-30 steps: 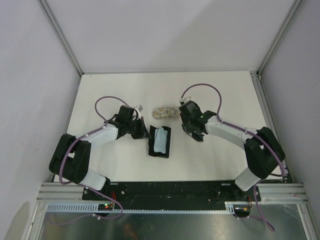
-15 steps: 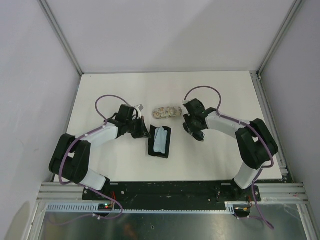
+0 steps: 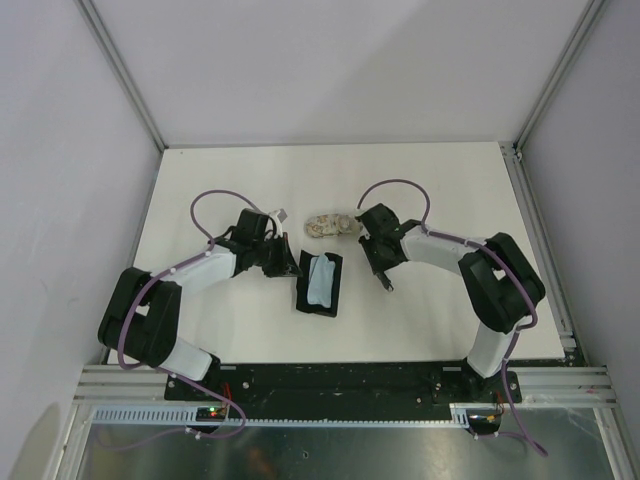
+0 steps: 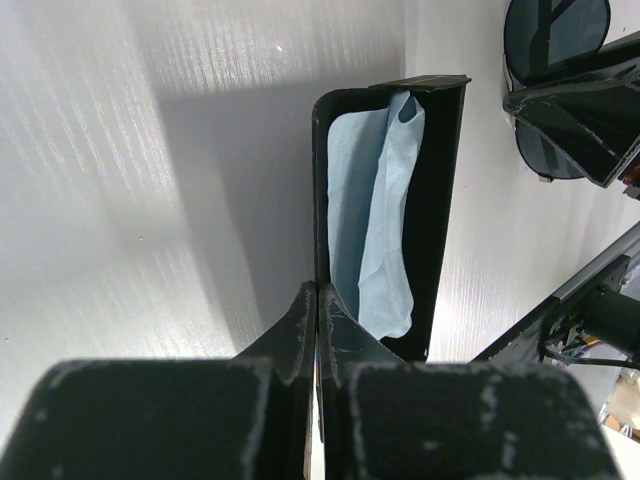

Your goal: Organize the sunglasses

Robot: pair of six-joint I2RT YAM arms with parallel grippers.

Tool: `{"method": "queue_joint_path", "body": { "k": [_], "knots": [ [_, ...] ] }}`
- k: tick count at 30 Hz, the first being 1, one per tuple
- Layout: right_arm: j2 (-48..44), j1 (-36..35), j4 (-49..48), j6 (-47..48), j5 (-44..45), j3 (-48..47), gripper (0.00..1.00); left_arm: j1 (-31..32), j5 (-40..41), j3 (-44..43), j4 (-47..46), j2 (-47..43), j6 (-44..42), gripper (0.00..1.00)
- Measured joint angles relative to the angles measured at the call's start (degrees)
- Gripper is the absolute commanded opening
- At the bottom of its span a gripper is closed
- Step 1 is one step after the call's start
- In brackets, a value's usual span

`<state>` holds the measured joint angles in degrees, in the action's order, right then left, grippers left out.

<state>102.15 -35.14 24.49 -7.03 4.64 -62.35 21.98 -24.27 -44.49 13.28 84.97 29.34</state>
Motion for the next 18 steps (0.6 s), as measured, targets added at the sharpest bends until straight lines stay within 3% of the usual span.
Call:
{"method": "queue_joint_path", "body": {
  "k": [7, 18],
  "knots": [
    [-1.1, 0.7, -0.2, -2.7, -4.0, 0.2, 0.25, 0.0, 0.0, 0.0, 0.0, 0.0, 0.0, 0.0],
    [-12.3, -0.5, -5.9, -13.7, -16.1, 0.5, 0.26, 0.0, 0.3, 0.0, 0.2, 0.0, 0.4, 0.0]
  ]
}}
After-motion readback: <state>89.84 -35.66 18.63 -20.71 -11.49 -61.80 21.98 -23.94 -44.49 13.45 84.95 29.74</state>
